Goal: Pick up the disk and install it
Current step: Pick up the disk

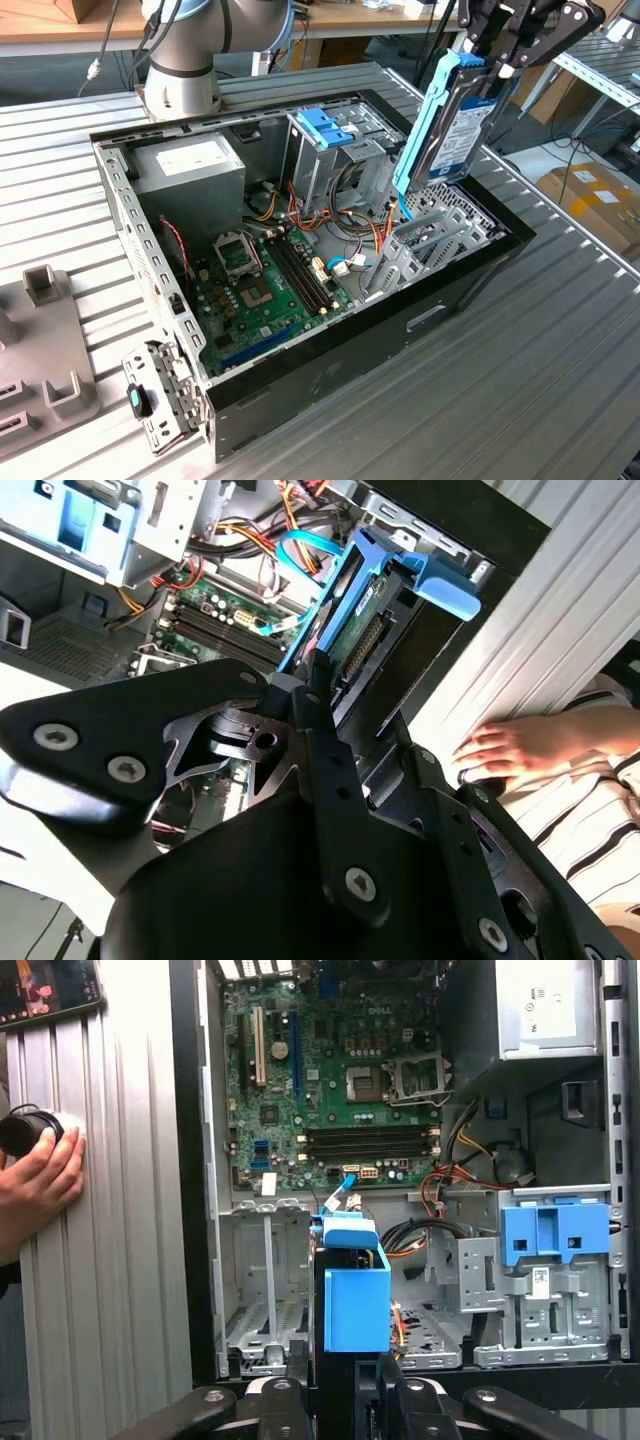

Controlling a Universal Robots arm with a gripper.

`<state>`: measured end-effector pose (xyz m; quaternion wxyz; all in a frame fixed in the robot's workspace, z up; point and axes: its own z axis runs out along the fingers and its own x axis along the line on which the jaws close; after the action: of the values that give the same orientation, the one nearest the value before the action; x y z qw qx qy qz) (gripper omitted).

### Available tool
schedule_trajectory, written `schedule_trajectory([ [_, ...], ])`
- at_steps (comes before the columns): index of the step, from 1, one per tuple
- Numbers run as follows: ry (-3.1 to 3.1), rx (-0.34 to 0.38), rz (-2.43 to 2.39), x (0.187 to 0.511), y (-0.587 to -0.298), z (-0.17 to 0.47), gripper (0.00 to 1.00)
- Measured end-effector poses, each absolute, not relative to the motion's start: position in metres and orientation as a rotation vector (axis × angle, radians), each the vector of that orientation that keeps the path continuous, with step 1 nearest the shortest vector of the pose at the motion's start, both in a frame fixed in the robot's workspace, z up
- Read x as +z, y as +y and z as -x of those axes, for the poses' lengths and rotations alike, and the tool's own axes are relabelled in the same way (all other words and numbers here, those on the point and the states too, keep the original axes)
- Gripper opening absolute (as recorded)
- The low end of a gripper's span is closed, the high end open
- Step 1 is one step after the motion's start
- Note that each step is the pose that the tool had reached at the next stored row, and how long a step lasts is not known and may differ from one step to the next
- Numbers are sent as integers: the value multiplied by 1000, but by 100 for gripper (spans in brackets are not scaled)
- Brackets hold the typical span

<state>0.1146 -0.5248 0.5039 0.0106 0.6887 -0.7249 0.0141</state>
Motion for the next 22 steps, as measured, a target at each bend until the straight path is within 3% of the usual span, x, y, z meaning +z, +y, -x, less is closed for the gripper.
schedule_trajectory([
  [22,-2260,49,-2147,504,-538,-115,35],
])
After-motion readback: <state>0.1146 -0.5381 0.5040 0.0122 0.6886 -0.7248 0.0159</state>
